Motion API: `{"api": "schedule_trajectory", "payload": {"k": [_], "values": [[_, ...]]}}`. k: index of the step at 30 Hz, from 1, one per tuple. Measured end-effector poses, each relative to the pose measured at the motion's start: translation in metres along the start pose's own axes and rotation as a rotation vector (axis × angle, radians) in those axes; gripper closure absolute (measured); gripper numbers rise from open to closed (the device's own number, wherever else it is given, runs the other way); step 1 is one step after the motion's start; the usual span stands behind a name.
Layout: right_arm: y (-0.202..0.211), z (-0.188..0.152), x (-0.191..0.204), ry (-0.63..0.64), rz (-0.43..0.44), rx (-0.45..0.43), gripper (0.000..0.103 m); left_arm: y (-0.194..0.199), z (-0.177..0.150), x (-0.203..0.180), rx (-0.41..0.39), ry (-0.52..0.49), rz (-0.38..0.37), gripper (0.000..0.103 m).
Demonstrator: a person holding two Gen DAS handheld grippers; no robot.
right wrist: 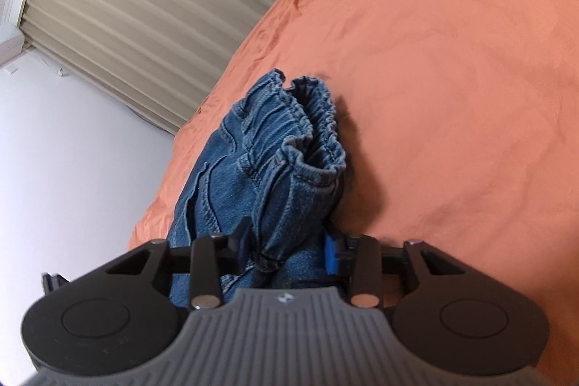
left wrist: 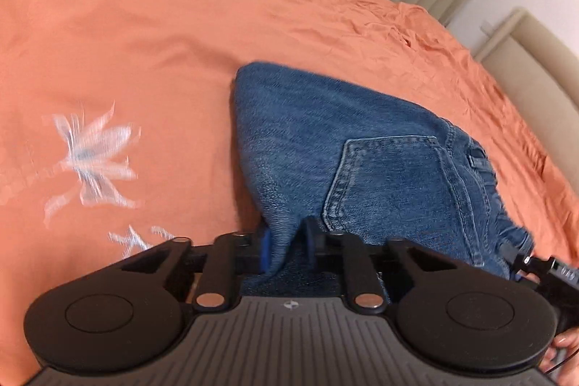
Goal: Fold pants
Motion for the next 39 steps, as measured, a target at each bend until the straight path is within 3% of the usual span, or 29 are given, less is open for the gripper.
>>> {"api": "schedule_trajectory", "payload": {"k": [5,11,16,27,30,33,39], "values": [[0.014,0.0,0.034,0.122,-0.057,-0.027,0.077,0.033,0.017,-0.024,-0.03,-0.123,0.035,0.092],[0.032,-0.008,0.086,0.206,-0.043,-0.006,0.078,0.087,0.032,-0.032,-0.044,-0.258,0.115,0.092],[0.031,-0.029,0.141,0.285,0.011,0.033,0.078,0.141,0.034,-0.012,-0.051,-0.3,0.199,0.092],[0.0,-0.111,0.262,0.357,0.175,0.123,0.078,0.269,0.038,0.028,-0.023,-0.443,0.414,0.092],[0.003,-0.135,0.282,0.359,0.183,0.127,0.078,0.277,0.029,0.036,-0.009,-0.461,0.442,0.092],[0.002,-0.156,0.291,0.377,0.172,0.132,0.078,0.271,0.01,0.052,-0.003,-0.418,0.427,0.092],[0.002,-0.191,0.266,0.381,0.084,0.203,0.078,0.234,-0.033,0.08,0.03,-0.347,0.401,0.093]]}}
Point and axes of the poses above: each gripper's, at about its wrist camera, not at the fingertips, and y roughly against the way its jaws point, x to its left, z to its top, the point moved 1 cm from there along -y, roughly the way its jaws point
